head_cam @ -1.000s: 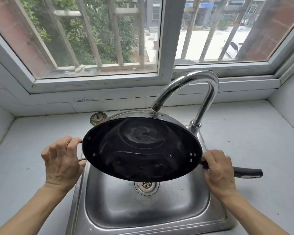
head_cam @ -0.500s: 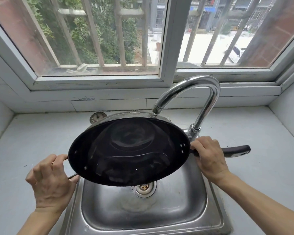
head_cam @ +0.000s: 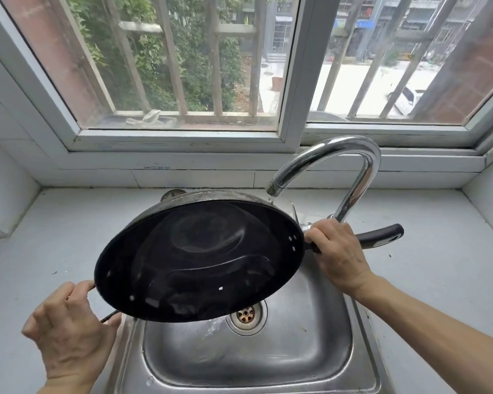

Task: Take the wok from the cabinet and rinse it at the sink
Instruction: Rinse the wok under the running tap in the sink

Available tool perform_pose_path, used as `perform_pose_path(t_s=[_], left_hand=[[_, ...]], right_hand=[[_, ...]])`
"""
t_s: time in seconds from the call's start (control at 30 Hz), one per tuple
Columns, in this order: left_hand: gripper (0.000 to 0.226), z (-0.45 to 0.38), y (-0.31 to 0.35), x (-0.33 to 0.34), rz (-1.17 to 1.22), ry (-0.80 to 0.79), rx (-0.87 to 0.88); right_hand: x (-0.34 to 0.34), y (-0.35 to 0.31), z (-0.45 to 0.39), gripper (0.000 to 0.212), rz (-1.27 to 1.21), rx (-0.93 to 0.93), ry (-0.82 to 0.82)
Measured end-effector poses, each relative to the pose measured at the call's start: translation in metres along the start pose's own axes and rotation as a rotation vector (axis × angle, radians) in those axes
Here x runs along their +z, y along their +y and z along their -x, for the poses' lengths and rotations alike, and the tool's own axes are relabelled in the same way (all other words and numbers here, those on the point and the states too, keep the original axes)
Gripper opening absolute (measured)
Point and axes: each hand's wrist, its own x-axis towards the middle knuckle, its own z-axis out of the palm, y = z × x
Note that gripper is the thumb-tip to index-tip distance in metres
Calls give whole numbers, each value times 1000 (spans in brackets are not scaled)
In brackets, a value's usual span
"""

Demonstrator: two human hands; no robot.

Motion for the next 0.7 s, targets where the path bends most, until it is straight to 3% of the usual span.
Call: perform_pose_path(t_s=[0.17, 0.4, 0.53, 0.7], left_hand=[[86, -5, 1, -9, -12, -163, -107], [85, -4, 7, -12, 18, -119, -60], [96, 3, 9, -9, 13, -79, -18], [80, -3, 9, -11, -19, -154, 2]], right_hand=[[1, 1, -6, 23, 4, -15, 9], [0, 1, -4, 19, 14, -17, -22], [-3, 2, 2, 19, 16, -15, -27], [-11, 4, 16, 25, 17, 19, -49]])
